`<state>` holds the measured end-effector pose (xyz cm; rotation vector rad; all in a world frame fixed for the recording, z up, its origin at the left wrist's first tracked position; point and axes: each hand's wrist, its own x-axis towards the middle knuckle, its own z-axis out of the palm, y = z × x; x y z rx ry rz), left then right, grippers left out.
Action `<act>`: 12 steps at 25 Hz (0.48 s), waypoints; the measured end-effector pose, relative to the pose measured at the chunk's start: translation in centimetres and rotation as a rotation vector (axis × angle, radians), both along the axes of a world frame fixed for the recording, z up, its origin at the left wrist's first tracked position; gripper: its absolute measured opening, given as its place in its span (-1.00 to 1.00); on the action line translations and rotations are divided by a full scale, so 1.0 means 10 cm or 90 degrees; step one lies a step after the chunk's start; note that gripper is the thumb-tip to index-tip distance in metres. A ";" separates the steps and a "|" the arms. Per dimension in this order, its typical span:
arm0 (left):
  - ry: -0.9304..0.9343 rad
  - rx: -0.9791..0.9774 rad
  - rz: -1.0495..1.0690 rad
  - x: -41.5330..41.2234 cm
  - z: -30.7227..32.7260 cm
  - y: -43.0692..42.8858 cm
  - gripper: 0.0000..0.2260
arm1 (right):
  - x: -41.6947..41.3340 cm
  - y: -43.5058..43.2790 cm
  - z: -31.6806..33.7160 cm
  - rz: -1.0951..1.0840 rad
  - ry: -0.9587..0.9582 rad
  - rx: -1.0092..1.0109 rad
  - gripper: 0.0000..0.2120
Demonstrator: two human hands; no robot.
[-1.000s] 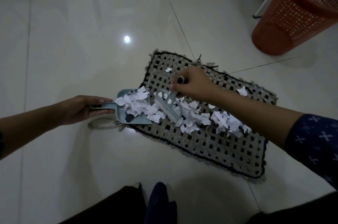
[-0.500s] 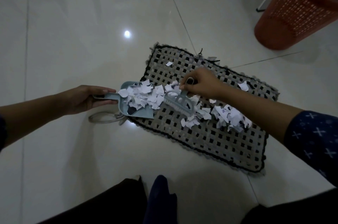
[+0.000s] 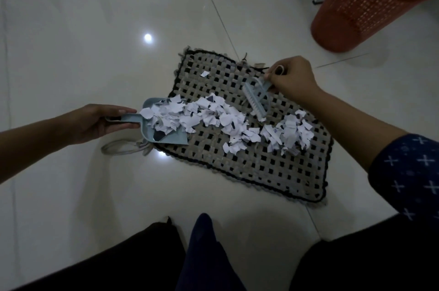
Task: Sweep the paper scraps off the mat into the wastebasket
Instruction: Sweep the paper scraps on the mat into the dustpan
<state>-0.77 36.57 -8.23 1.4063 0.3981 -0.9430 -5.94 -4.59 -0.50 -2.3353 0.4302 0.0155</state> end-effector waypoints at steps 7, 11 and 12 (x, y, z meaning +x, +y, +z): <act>-0.013 0.011 -0.005 0.12 0.00 0.08 -0.66 | -0.10 -0.02 -0.11 -0.044 0.009 0.022 -0.91; -0.005 0.012 0.010 0.14 -0.03 0.06 -0.70 | -0.16 0.22 -0.19 0.018 -0.007 -0.129 -0.78; -0.002 0.014 0.014 0.12 -0.05 0.05 -0.72 | -0.19 0.31 -0.22 0.031 -0.012 -0.163 -0.75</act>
